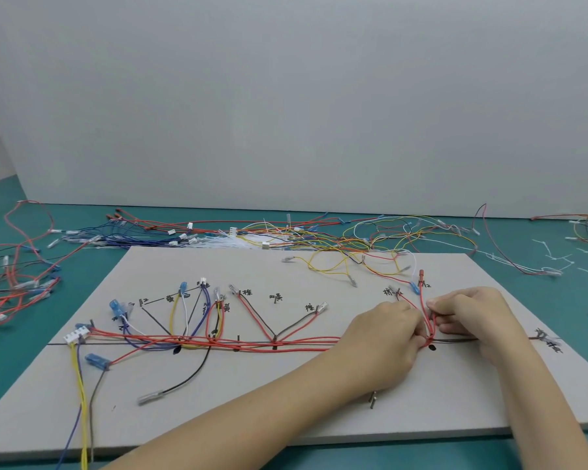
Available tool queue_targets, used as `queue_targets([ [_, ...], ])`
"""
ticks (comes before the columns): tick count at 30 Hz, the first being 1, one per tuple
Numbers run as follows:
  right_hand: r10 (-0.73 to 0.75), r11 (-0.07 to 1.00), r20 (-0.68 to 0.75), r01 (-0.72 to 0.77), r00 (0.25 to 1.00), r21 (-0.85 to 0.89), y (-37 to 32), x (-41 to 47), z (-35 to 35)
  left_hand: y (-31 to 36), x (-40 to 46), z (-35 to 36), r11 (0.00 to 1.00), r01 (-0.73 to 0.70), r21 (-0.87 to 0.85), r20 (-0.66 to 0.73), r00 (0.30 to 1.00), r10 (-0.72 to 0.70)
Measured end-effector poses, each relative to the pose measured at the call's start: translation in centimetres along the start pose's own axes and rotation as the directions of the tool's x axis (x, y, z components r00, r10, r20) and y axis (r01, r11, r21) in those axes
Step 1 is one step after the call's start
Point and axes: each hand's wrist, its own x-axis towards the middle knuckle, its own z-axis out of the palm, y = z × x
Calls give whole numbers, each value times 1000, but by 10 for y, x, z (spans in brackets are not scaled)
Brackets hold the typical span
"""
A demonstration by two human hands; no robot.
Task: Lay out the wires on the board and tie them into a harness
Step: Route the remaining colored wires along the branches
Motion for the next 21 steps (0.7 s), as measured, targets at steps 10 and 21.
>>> queue_targets([
  [10,-5,994,-141,-9,990,-105,1,-4,3,1,-1,1,1000,16,-9,-33,999,-16],
  [21,-199,965,-142,170,970,-198,8,-1,7,-1,-1,3,1000,19,0,-53,998,-19],
])
